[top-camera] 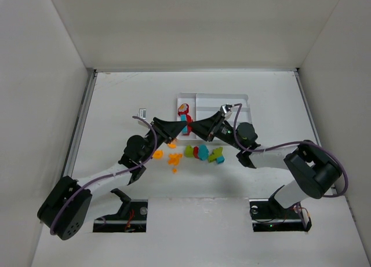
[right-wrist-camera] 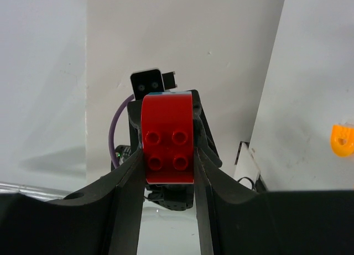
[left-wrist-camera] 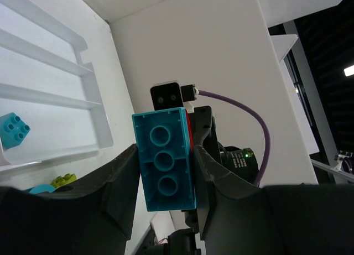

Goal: Sort the legos into containers by color

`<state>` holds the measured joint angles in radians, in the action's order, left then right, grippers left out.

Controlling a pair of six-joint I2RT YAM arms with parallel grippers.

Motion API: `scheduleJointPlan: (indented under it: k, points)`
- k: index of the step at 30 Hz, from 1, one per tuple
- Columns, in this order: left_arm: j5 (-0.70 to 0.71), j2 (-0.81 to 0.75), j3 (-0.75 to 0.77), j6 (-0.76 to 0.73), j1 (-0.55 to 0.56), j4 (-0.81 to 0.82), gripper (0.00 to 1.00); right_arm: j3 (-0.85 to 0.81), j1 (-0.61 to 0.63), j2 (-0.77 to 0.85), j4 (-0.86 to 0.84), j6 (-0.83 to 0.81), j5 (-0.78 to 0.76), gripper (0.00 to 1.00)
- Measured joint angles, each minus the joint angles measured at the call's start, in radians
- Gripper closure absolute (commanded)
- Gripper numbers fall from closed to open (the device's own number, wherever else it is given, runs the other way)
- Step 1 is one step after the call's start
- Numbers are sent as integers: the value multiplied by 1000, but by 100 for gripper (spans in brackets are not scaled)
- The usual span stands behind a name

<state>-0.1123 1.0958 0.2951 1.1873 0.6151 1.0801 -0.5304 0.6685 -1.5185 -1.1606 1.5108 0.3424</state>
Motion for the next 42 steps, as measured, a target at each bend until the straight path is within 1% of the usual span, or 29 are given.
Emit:
scheduleJointPlan:
  k: [7, 12, 18, 21, 24, 30, 36, 40, 42]
  points:
    - [-91, -52, -14, 5, -27, -53, 89, 23, -14, 41, 27, -27, 55, 69]
    - [-67, -99, -38, -5, -106, -70, 89, 24, -74, 99, 64, -48, 31, 68]
    - [-66, -102, -41, -9, -114, -84, 89, 22, -78, 119, 127, -96, 19, 68]
    - [-66, -106, -41, -13, -115, -90, 89, -8, -78, 98, 237, -159, -13, 68]
    - [-66, -114, -41, -26, -119, -107, 89, -73, -71, 55, 378, -241, -71, 68]
    - [-56, -162, -41, -97, -120, -201, 89, -260, -36, -52, 650, -414, -190, 67]
    - [-18, -226, -40, -199, -117, -342, 88, -406, -1, -175, 807, -522, -291, 64]
    - [12, -260, -37, -256, -117, -425, 88, -480, 3, -247, 886, -565, -328, 62]
    - [21, -269, -36, -276, -117, -455, 88, -525, 2, -278, 924, -582, -346, 58]
